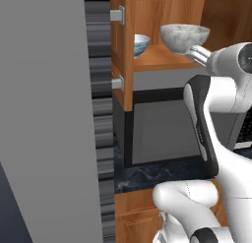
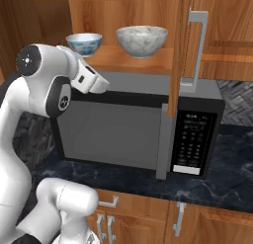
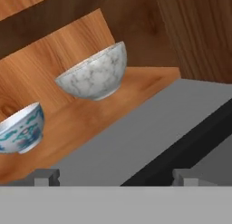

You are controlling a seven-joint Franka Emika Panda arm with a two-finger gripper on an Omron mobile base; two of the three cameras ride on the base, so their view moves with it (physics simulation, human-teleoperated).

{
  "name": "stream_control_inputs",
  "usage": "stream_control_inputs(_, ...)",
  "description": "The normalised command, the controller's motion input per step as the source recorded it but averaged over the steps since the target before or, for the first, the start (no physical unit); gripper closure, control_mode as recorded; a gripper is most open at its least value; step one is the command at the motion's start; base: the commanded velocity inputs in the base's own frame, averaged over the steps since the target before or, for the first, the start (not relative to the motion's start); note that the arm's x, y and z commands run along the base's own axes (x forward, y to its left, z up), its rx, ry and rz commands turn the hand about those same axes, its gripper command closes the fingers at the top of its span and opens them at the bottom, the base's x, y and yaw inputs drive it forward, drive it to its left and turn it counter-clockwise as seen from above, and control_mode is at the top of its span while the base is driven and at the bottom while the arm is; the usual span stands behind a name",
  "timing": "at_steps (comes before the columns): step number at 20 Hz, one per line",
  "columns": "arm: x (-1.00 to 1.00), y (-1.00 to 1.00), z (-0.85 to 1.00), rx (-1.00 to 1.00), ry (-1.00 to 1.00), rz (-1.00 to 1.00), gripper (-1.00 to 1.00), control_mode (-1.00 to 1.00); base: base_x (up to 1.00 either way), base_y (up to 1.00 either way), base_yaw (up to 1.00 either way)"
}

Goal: Take the smaller bowl and place it next to the appetizer plate on the dining counter , and place the larger bowl next to the plate with cooked food.

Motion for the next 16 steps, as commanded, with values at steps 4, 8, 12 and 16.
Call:
stream_control_inputs(4, 0.03, -0.47, 0.15, 0.17, -0.04, -0.07, -1.00, -1.00, 0.00, 0.00, 0.00)
stream_control_inputs(8, 0.30, -0.06, 0.21, 0.05, -0.01, -0.01, -1.00, -1.00, 0.00, 0.00, 0.00)
stream_control_inputs(12, 0.39, -0.09, 0.28, 0.06, 0.00, 0.00, -1.00, -1.00, 0.00, 0.00, 0.00)
stream_control_inputs(16, 0.42, -0.17, 0.25, 0.06, 0.00, 0.00, -1.00, -1.00, 0.00, 0.00, 0.00)
